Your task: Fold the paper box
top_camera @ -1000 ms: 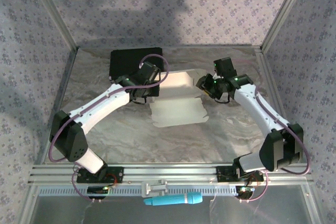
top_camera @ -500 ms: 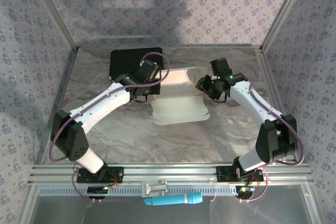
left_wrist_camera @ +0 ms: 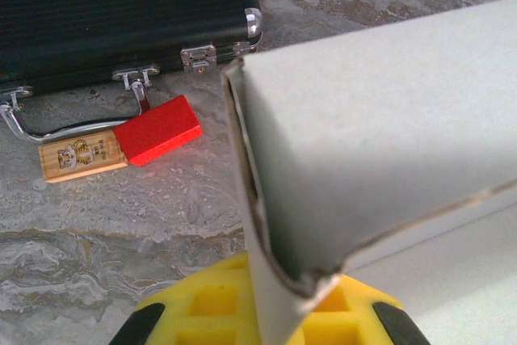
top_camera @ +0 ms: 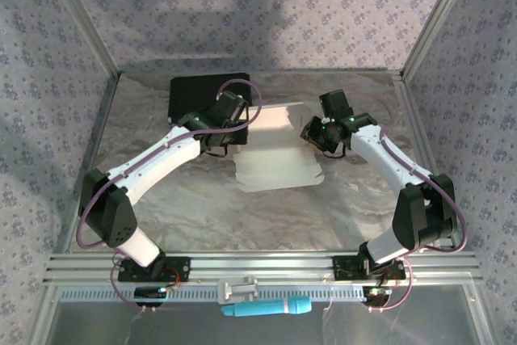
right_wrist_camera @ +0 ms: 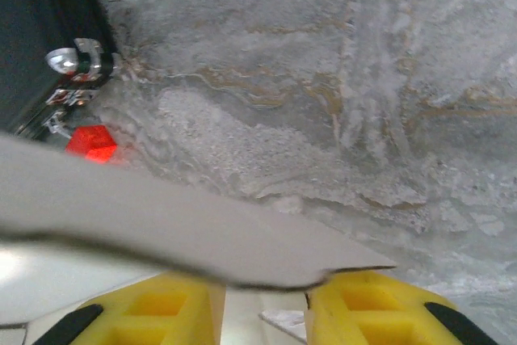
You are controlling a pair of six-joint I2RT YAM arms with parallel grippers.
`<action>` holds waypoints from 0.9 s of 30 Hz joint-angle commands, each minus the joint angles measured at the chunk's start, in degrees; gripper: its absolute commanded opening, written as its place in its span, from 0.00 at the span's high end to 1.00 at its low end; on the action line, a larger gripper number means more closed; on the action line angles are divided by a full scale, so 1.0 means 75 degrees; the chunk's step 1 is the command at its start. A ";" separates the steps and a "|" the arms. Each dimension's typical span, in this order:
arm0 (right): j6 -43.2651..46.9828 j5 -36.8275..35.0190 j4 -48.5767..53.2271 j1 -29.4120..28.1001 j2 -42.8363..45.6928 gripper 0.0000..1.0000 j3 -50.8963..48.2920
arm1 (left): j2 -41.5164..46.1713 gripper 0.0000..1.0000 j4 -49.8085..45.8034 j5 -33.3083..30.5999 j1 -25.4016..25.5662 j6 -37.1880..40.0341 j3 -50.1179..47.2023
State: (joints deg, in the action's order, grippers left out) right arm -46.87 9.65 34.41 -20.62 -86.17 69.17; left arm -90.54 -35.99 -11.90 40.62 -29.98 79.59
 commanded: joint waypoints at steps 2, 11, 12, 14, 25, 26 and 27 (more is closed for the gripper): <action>0.0363 -0.0256 0.0077 -0.0208 -0.0130 0.72 0.0367 | -0.0092 1.00 0.0075 0.0127 0.0031 0.0095 0.0251; 0.0481 0.0045 -0.0112 -0.0459 -0.0240 0.77 0.0478 | -0.0082 1.00 0.0109 0.0179 0.0033 0.0013 0.0261; 0.0462 0.0084 -0.0173 -0.0530 -0.0258 0.77 0.0486 | -0.0088 1.00 0.0142 0.0207 0.0012 -0.0030 0.0252; 0.0513 0.0163 -0.0227 -0.0628 -0.0255 0.77 0.0515 | -0.0080 1.00 0.0212 0.0285 -0.0045 -0.0103 0.0217; 0.1769 0.0334 0.0498 -0.0029 0.0812 0.65 0.1649 | -0.0297 1.00 0.0972 0.1229 -0.0983 0.0496 0.0326; 0.1794 0.0464 0.0409 0.0165 0.0963 0.64 0.1684 | -0.0374 1.00 0.1086 0.1426 -0.1116 0.0625 0.0367; 0.1808 0.0557 0.0294 0.0404 0.1156 0.63 0.1691 | -0.0480 1.00 0.1160 0.1704 -0.1276 0.0751 0.0447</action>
State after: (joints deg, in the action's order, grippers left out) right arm -36.73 11.84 36.14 -20.71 -82.37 79.11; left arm -92.20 -31.38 -4.75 33.41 -27.75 80.60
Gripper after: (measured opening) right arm 0.363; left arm 0.067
